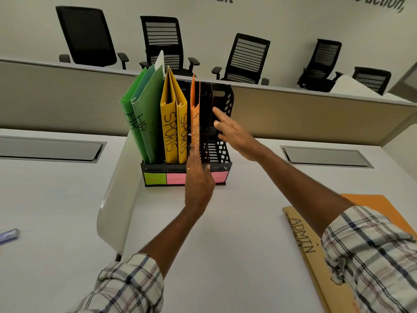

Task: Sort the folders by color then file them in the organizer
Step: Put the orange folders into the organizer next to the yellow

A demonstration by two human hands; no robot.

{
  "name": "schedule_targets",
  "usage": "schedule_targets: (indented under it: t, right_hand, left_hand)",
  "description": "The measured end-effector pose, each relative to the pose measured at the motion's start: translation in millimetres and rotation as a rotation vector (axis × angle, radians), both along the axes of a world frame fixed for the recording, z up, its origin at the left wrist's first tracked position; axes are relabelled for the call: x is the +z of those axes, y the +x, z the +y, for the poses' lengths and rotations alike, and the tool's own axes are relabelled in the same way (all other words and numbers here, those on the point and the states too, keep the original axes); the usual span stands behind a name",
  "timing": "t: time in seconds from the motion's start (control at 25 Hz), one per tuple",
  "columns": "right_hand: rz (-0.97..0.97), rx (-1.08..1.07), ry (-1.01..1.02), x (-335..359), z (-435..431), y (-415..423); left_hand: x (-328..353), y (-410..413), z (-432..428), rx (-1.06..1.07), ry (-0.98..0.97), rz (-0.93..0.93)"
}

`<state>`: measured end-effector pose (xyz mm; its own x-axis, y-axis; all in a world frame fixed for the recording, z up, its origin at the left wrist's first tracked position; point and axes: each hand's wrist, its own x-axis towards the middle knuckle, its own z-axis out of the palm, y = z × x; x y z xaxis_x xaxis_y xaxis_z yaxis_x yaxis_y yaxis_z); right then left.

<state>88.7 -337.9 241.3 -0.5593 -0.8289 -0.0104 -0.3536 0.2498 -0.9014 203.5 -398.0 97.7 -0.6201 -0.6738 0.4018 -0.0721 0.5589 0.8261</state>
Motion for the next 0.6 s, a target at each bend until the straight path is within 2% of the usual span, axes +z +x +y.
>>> schedule_targets:
  t: [0.32, 0.6]
  right_hand:
    - [0.292, -0.089, 0.193, -67.4, 140.2, -6.4]
    - [0.408, -0.153, 0.364, -131.8, 336.6, -41.6]
  left_hand:
    - [-21.2, -0.9, 103.4, -0.098, -0.184, -0.145]
    - [-34.8, -44.1, 259.4, -0.246, -0.242, -0.279]
